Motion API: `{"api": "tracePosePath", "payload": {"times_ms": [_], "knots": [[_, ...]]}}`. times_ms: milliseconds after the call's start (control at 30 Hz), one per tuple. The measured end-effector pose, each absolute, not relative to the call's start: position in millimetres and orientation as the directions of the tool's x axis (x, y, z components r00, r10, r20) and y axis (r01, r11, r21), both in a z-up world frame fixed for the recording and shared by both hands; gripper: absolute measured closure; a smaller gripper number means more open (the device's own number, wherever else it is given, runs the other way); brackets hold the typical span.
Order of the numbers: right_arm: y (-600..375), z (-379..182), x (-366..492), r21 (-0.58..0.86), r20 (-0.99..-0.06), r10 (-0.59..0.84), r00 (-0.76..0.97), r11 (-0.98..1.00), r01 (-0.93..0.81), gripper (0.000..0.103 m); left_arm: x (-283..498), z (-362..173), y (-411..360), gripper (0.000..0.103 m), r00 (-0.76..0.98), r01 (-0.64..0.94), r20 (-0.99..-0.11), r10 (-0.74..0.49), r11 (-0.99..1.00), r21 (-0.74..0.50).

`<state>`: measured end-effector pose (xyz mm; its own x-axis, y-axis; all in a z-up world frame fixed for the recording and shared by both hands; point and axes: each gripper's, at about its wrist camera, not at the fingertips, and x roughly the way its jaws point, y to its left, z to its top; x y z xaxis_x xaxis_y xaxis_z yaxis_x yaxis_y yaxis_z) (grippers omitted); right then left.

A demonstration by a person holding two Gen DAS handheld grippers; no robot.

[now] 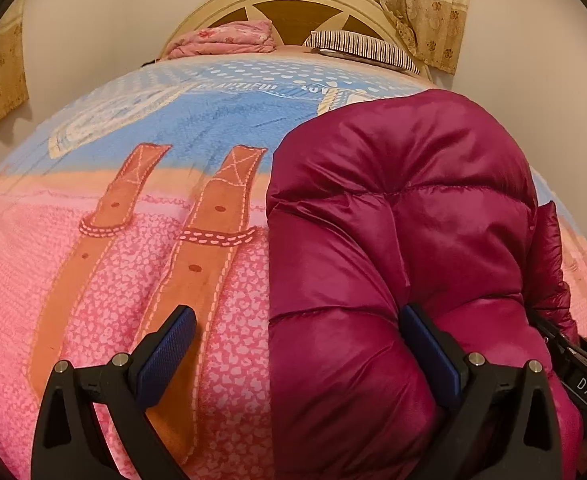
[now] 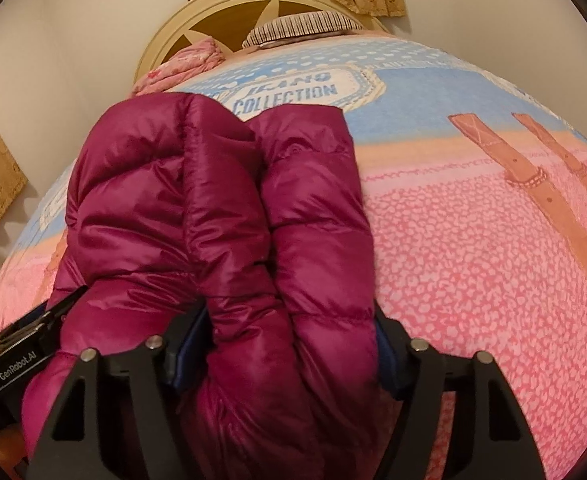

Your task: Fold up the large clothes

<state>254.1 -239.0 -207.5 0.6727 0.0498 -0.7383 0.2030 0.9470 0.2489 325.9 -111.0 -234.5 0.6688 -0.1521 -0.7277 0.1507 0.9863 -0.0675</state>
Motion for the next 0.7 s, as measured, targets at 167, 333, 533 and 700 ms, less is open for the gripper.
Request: {"api": "tracePosePath", "payload": {"times_ms": [167,333,533,700], "knots": [[-230,-206,256,0.215,-0.744,0.042,0.667,0.96,0.18,0.046,326,-235,-116,0.017,0.659,0.185,-0.731,-0.176,0.98,-0.07],[-223,-204,256,0.197,-0.744,0.037,0.667,0.966,0.166,0.055,319,-231,-133,0.048,0.674,0.235,-0.717,-0.177,0.972,-0.019],[-213,-201,253,0.155,-0.727,0.016,0.686,0.978,0.143,0.071,314,-227,-143,0.069,0.689,0.282,-0.705,-0.168,0.958,0.048],[-211,-197,247,0.164,-0.708,0.032,0.706,0.979,0.121,0.079,310,-211,-138,0.08,0.7,0.293,-0.693,-0.172,0.954,0.06]]}}
